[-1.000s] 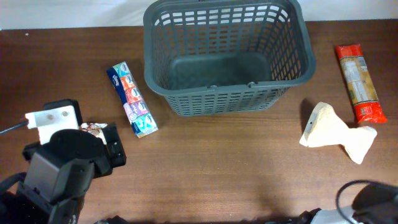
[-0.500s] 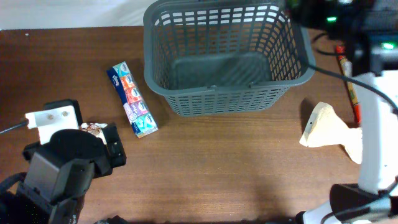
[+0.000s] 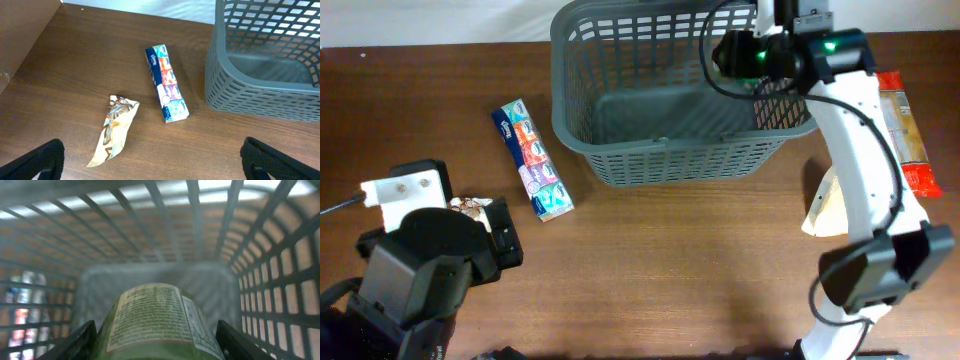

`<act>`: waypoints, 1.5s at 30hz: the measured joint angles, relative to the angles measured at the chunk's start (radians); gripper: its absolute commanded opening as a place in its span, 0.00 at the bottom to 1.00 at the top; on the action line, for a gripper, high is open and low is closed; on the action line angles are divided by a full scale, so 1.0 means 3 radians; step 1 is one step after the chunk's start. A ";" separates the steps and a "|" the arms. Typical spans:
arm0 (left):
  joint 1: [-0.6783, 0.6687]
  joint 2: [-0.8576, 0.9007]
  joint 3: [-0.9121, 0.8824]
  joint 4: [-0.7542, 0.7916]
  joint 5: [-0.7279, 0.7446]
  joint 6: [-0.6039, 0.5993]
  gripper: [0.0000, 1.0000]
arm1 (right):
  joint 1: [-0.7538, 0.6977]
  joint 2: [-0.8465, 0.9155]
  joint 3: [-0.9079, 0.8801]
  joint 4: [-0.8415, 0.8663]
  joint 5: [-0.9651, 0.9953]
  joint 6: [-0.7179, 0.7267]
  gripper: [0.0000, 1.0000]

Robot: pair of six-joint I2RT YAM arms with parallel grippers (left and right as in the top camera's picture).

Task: Pack container
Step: 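Lift the jar with the right gripper and carry it over the basket, then lower the jar into the basket and open the right gripper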

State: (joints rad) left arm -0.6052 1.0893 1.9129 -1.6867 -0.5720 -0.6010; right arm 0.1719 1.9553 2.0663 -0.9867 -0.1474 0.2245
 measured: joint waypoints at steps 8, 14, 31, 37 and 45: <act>0.0000 0.0000 0.0000 0.0000 0.0000 0.0000 0.99 | 0.0000 0.0543 0.0000 -0.0337 0.0126 -0.0001 0.04; 0.0000 0.0000 0.0000 0.0000 0.0000 0.0000 1.00 | 0.0000 0.0858 0.0000 -0.0500 0.0183 -0.0001 0.04; 0.0000 0.0000 0.0000 0.0000 0.0000 0.0000 1.00 | 0.0000 0.0937 0.0000 -0.0568 0.0291 -0.0004 0.04; 0.0000 0.0000 0.0000 0.0000 0.0001 0.0000 1.00 | 0.0000 0.0937 0.0000 -0.0626 0.0427 -0.0003 0.04; 0.0000 0.0000 0.0000 0.0000 0.0000 0.0000 1.00 | 0.0000 0.0937 0.0000 -0.0818 0.0479 -0.0090 0.04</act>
State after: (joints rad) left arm -0.6052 1.0893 1.9129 -1.6867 -0.5720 -0.6010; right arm 0.1719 2.2364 2.0663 -1.2320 -0.0036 0.1974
